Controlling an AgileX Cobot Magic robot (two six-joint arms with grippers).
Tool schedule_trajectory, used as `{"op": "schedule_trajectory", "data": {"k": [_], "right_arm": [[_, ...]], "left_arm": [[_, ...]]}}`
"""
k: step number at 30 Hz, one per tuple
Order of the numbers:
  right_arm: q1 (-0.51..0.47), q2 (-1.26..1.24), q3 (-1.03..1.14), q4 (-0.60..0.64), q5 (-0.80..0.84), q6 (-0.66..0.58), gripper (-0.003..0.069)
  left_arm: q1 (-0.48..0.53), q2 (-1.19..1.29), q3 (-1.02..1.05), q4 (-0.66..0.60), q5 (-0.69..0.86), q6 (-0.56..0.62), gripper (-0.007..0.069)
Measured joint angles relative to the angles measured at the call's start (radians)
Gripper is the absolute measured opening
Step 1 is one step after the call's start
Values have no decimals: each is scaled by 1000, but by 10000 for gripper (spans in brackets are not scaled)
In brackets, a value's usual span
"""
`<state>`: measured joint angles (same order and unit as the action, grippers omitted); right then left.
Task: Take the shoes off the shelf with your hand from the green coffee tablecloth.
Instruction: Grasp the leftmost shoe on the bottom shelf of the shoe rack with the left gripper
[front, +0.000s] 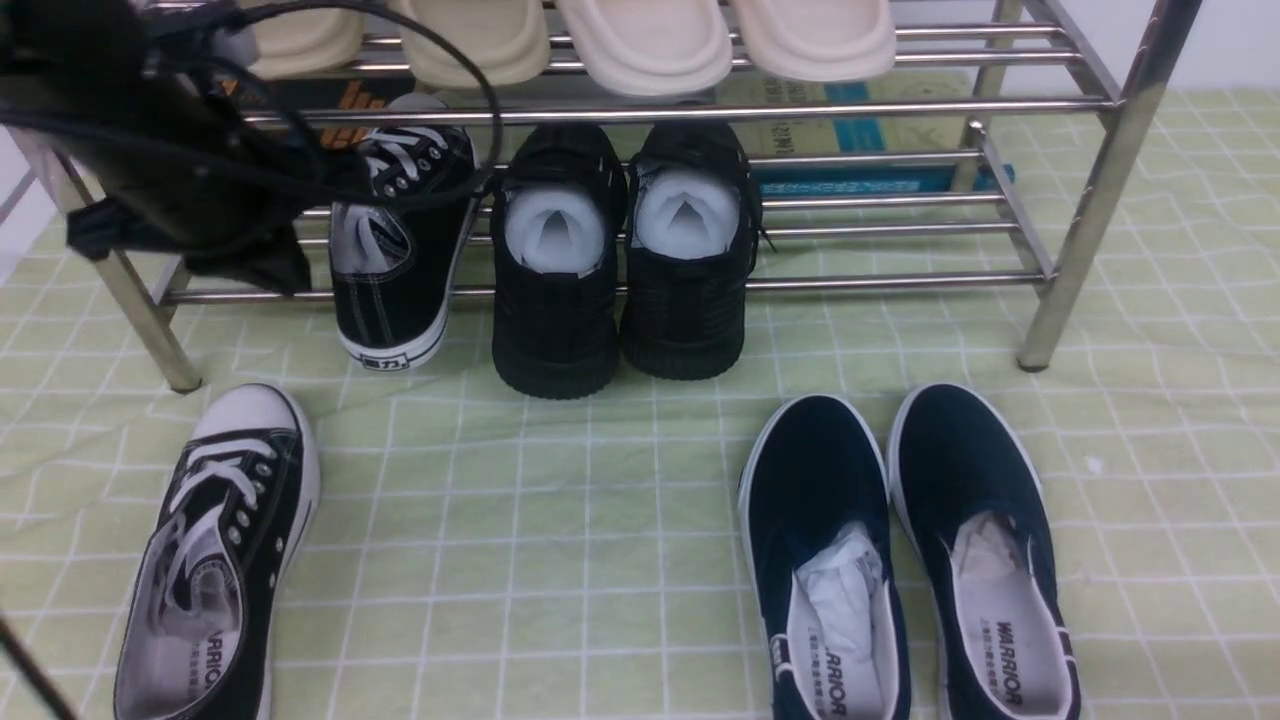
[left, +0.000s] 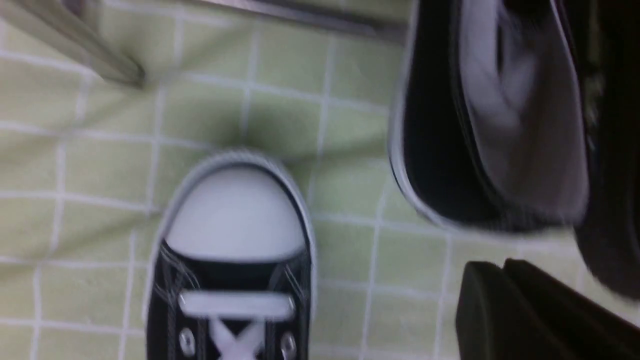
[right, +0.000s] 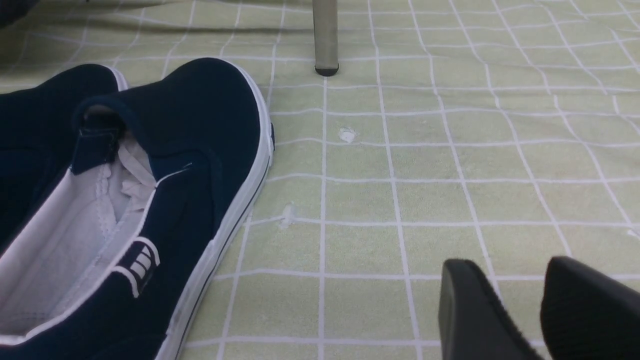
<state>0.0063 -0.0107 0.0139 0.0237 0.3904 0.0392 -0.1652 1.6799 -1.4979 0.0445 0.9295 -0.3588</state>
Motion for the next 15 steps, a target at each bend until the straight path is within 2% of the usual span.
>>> {"op": "schedule_trajectory", "data": {"k": [1,5,9,12,15], "right_arm": [[0,0,0,0,0,0,240],[0,0,0,0,0,0,240],[0,0,0,0,0,0,240],[0,0,0,0,0,0,240],[0,0,0,0,0,0,240]], "left_arm": [[-2,3,-3,16,-3,-9,92],[-23,63,-20,106,-86,-141,244],[-23,109,-22,121,-175,-169,360],[-23,140,-23,124,-230,-173,391],[-23,168,-23,128,-274,-173,384]]}}
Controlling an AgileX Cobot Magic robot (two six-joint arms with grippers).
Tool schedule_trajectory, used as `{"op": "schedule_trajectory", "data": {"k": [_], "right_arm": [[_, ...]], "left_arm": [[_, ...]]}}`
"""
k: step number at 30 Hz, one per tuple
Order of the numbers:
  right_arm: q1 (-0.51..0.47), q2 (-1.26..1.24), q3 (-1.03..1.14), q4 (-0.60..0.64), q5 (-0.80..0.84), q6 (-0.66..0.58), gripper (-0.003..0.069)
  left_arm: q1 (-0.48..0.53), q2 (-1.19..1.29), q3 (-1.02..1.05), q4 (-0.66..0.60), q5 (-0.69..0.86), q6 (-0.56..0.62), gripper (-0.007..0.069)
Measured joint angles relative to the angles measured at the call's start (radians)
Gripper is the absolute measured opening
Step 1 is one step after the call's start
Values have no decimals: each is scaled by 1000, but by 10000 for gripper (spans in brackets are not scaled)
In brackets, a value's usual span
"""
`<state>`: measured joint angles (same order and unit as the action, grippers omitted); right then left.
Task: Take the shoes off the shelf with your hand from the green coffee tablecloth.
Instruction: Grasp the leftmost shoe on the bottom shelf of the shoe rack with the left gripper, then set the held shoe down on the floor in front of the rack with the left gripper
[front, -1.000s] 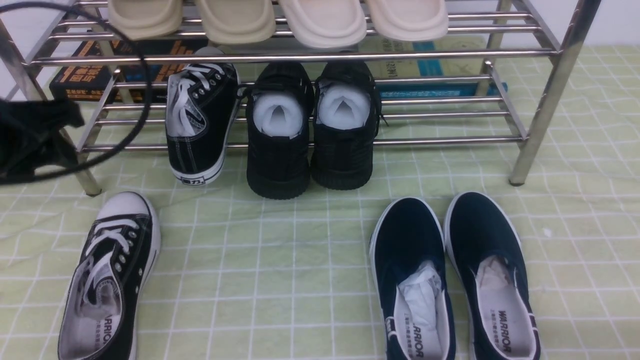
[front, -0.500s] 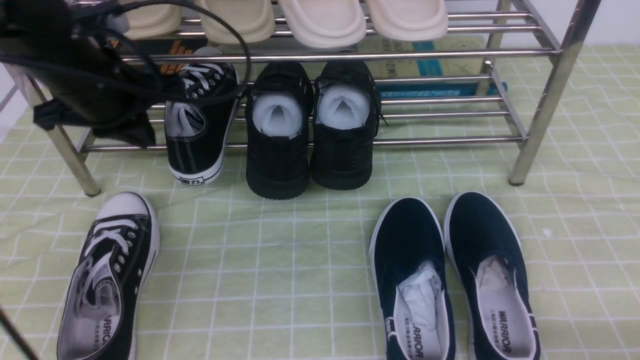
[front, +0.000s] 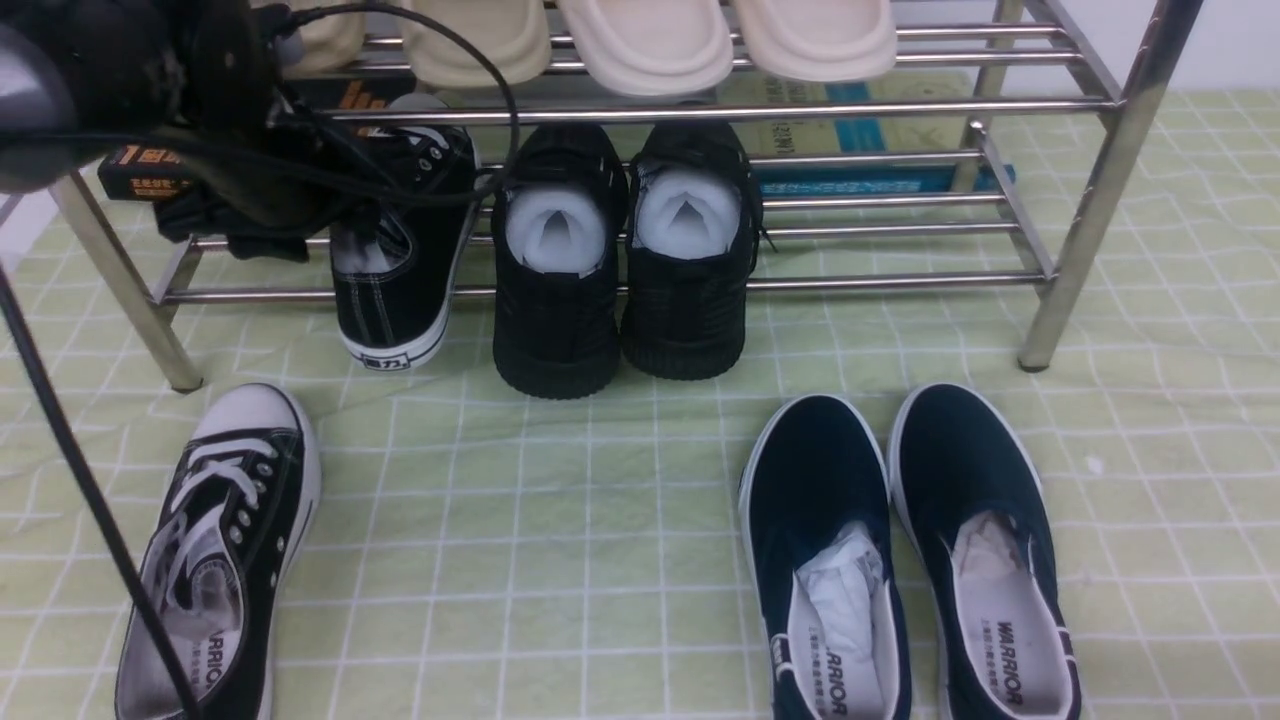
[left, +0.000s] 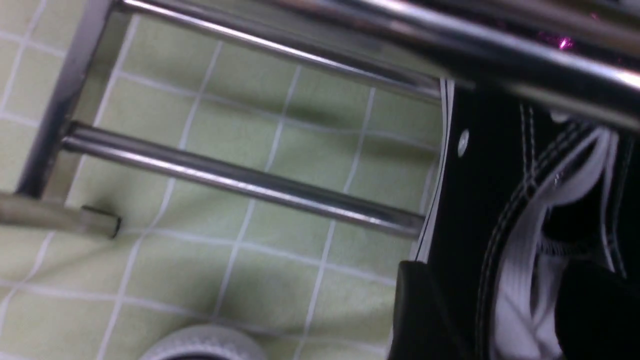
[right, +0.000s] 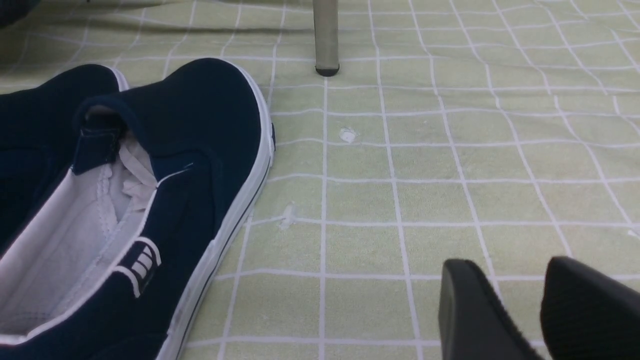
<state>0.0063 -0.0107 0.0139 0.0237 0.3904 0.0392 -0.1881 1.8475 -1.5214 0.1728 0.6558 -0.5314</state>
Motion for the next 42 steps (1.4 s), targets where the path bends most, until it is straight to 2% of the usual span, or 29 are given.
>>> {"op": "schedule_trajectory", "data": {"k": [1,4,6,7,8,11,16,18,22,26,34,42], "right_arm": [[0,0,0,0,0,0,240],[0,0,0,0,0,0,240],[0,0,0,0,0,0,240],[0,0,0,0,0,0,240],[0,0,0,0,0,0,240],[0,0,0,0,0,0,240],[0,0,0,0,0,0,240],[0,0,0,0,0,0,240],[0,0,0,0,0,0,240],[0,0,0,0,0,0,240],[0,0,0,0,0,-1,240],[0,0,0,0,0,0,240]], "left_arm": [[0,2,0,1,-1,0,382],[0,35,0,9,-3,-1,302],[0,45,0,9,12,-6,199],[0,45,0,9,17,-9,174],[0,42,0,9,38,-11,70],[0,8,0,4,110,-12,13],[-2,-100,0,-15,303,-11,11],[-4,-173,0,-19,438,6,11],[-19,-276,51,-23,553,24,11],[-64,-341,158,-25,535,-15,12],[-177,-380,412,-22,362,-242,14],[-243,-382,501,80,308,-428,14]]}}
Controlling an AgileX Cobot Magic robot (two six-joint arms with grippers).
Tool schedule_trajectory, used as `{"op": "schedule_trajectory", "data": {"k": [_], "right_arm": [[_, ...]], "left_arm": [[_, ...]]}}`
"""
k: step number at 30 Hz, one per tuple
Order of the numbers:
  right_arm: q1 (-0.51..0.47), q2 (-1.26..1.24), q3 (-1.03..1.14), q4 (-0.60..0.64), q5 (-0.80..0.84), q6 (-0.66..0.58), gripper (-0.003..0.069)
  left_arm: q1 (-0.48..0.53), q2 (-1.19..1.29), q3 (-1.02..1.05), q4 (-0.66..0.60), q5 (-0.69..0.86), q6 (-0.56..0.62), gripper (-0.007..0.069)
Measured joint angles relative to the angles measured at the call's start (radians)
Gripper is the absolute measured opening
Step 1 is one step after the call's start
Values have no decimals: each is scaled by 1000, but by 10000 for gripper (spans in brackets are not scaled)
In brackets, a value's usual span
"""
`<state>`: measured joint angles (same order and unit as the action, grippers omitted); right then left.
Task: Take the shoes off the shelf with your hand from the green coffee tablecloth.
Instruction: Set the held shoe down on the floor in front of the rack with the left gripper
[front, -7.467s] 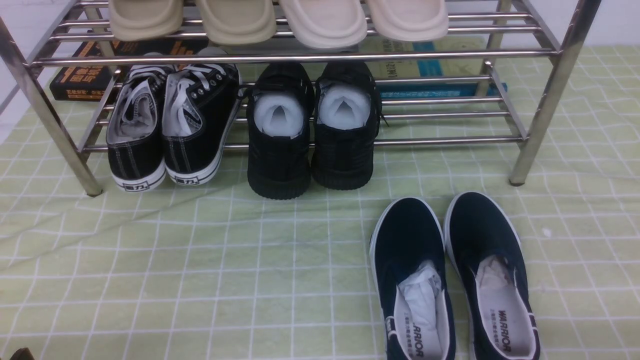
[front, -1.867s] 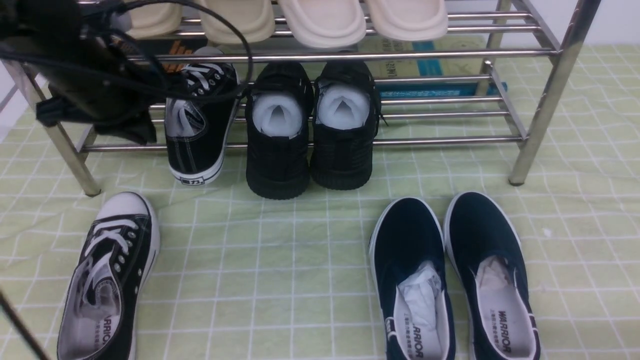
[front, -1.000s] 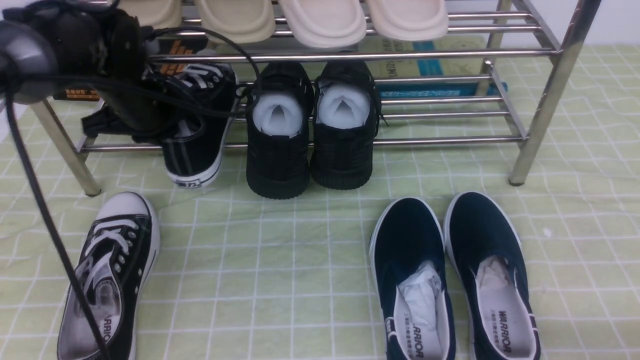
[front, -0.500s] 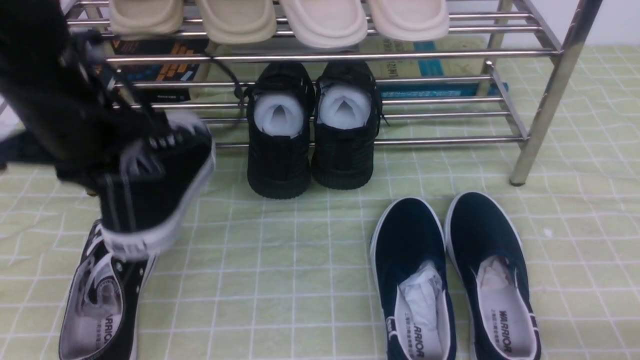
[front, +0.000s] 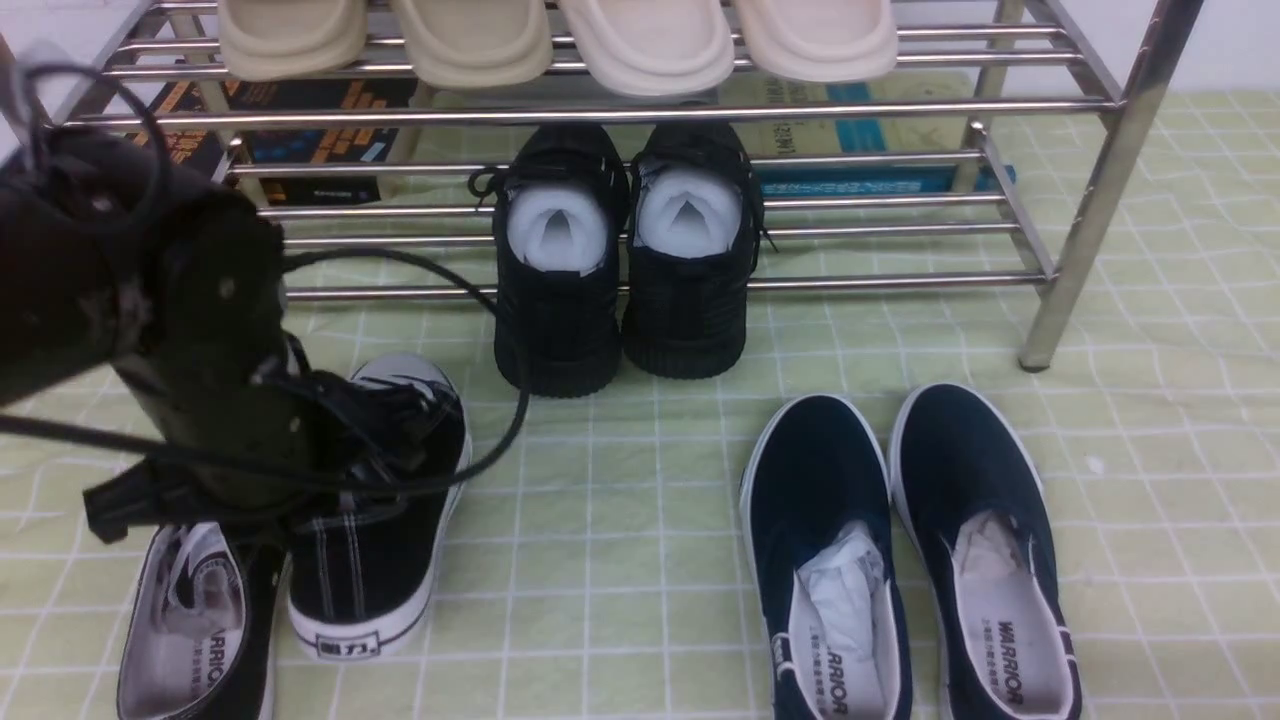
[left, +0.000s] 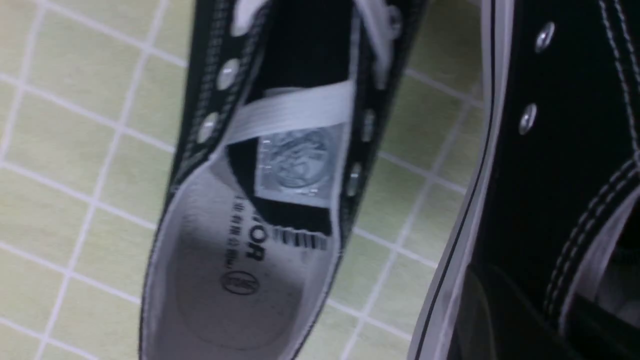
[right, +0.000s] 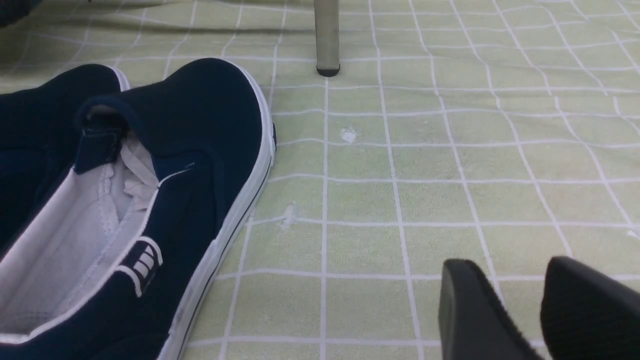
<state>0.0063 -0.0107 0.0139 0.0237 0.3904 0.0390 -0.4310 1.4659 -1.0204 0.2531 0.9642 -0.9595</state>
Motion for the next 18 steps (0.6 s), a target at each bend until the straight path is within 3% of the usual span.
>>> {"op": "schedule_trajectory", "data": {"k": [8,15,18], "right_arm": [[0,0,0,0,0,0,240],[0,0,0,0,0,0,240],[0,0,0,0,0,0,240]], "left_arm": [[-144,12,27,197,-11,-255,16],[-199,46,27,258,-20,-304,75],[-201,46,27,273,-1,-302,164]]}}
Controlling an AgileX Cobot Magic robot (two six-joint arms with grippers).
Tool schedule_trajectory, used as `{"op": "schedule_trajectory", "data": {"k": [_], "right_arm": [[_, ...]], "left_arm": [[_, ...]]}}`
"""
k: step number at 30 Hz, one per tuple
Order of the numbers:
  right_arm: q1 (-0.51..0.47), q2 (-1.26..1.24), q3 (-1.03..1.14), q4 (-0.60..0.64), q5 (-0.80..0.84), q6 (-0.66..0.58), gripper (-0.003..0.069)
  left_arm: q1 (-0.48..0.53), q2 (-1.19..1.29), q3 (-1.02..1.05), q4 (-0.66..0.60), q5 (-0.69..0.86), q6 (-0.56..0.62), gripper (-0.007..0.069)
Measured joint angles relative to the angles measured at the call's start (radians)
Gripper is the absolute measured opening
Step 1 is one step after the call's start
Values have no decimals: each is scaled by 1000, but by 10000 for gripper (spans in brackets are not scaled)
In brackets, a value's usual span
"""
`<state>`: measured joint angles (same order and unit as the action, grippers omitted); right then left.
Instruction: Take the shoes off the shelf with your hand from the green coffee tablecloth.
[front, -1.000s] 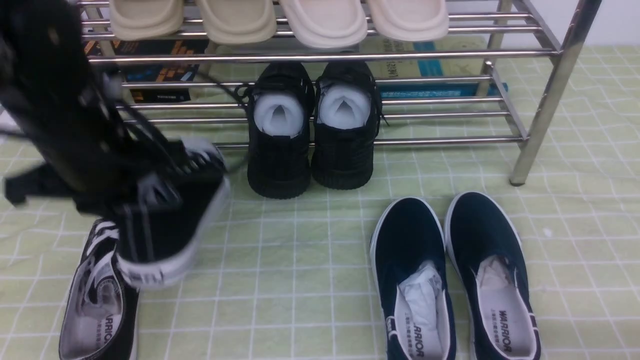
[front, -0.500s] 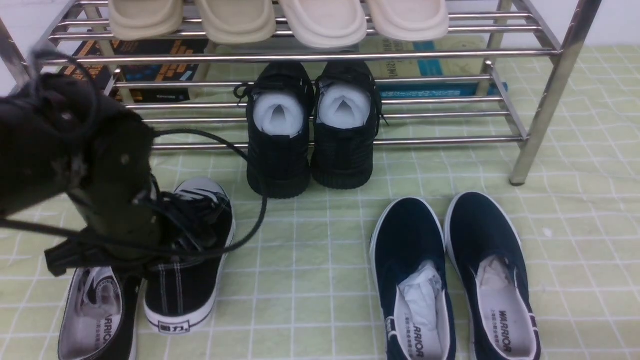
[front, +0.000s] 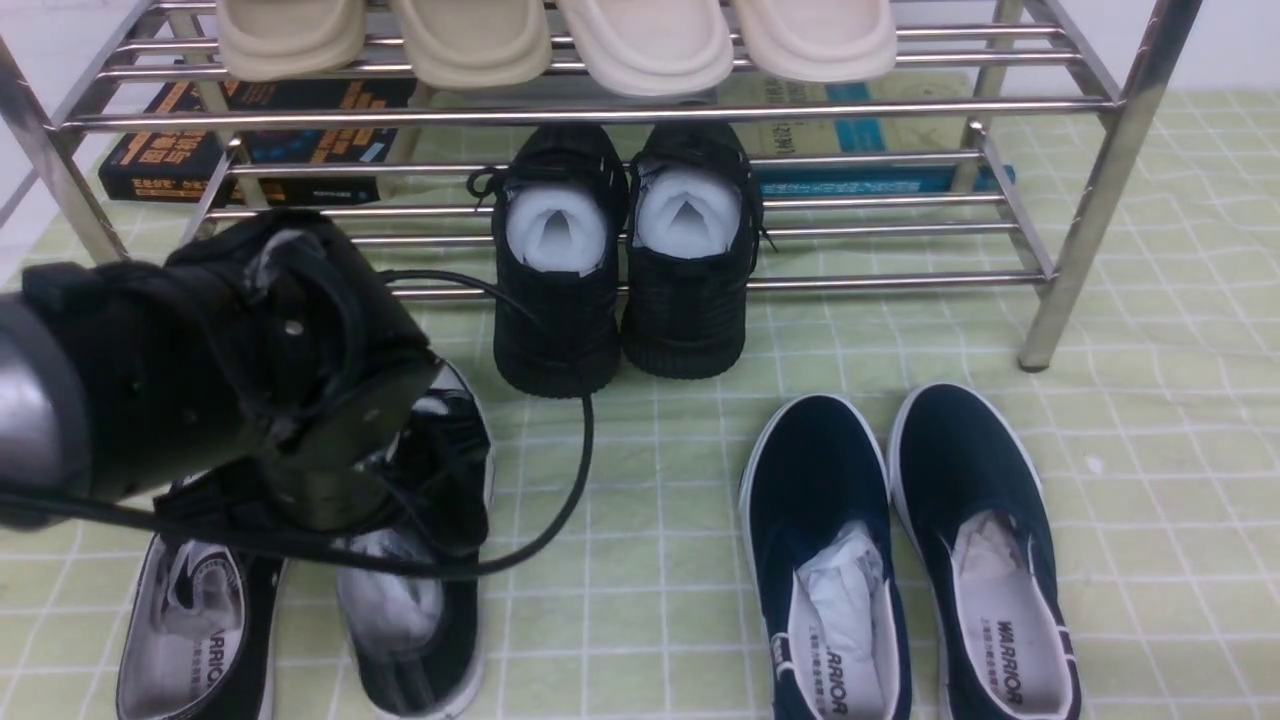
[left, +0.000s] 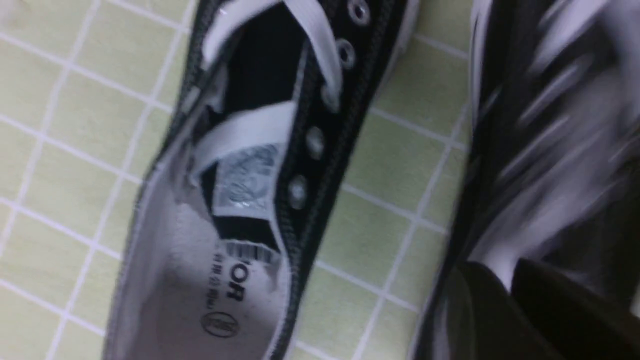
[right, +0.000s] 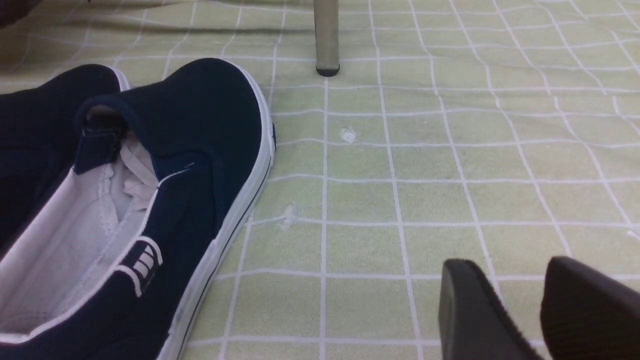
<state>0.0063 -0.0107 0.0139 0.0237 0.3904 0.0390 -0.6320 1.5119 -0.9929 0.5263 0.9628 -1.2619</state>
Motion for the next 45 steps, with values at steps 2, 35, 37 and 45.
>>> {"op": "schedule_trajectory", "data": {"k": [2,35,37,45], "right_arm": [[0,0,0,0,0,0,240],[0,0,0,1,0,0,240],[0,0,0,2,0,0,240],[-2,-1,0,3,0,-1,240]], "left_arm": [[0,-1,0,5,30,21,262],[0,-1520,639,-502,-682,844,1],[0,-1525,646,-469,-680,844,1],[4,-1422,651,-426,-601,867,3]]}}
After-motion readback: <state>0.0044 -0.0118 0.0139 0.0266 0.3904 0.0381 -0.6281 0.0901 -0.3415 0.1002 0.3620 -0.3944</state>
